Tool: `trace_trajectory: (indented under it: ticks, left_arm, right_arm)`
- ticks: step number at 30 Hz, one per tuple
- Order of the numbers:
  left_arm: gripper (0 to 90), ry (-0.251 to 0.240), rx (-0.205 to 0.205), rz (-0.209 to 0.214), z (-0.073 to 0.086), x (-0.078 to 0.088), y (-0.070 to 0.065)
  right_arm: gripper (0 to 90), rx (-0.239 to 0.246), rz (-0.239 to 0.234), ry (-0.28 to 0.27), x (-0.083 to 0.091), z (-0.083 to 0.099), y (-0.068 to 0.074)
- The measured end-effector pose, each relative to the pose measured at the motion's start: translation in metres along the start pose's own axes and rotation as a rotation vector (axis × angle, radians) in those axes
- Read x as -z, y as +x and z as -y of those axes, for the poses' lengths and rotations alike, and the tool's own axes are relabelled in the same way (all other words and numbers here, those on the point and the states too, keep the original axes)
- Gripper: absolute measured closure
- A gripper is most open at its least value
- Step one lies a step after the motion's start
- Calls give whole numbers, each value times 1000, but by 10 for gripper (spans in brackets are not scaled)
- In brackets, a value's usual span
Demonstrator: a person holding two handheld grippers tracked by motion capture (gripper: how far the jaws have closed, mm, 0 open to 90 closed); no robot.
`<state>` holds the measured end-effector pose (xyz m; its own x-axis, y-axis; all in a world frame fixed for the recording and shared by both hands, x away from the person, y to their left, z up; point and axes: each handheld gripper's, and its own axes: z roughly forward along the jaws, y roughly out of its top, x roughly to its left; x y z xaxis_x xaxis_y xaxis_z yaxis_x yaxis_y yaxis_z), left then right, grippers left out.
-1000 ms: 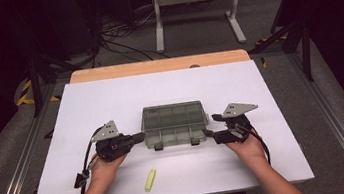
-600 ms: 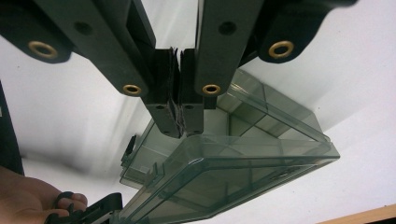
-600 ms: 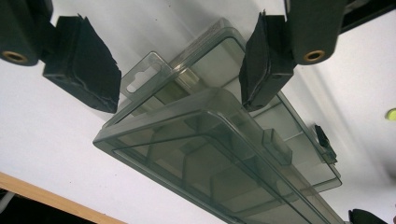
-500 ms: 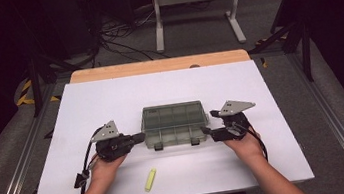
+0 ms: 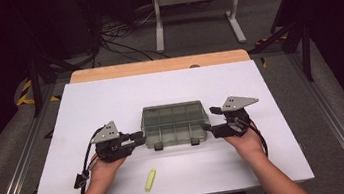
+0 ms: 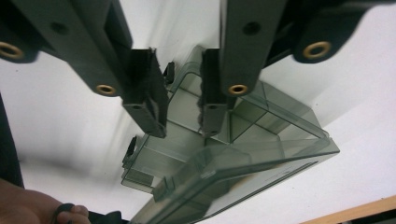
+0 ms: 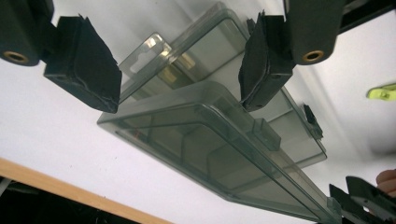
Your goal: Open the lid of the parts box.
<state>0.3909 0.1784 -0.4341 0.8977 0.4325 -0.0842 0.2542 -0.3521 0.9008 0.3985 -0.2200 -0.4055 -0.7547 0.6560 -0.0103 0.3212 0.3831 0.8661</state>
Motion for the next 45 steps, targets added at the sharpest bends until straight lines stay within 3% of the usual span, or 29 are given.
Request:
trace_trajectory:
  ticks: [11,21,28,38,45]
  left_arm:
    - [455,19,-44,-82,-2,9,-4]
    - [359,0,-36,-113,0,19,-2]
    - [320,-20,1,-131,4,30,3]
    - [286,-25,-2,-176,8,42,5]
    - [265,-30,5,-183,10,49,4]
  right_arm:
    - [323,13,-8,-35,0,-17,-5]
    - [340,-5,-16,-46,-1,-27,-15]
    - [392,-1,-26,-51,-1,-38,-22]
    - [418,-18,-38,-56,-8,-51,-34]
    - [449,-21,-37,-60,-14,-60,-43]
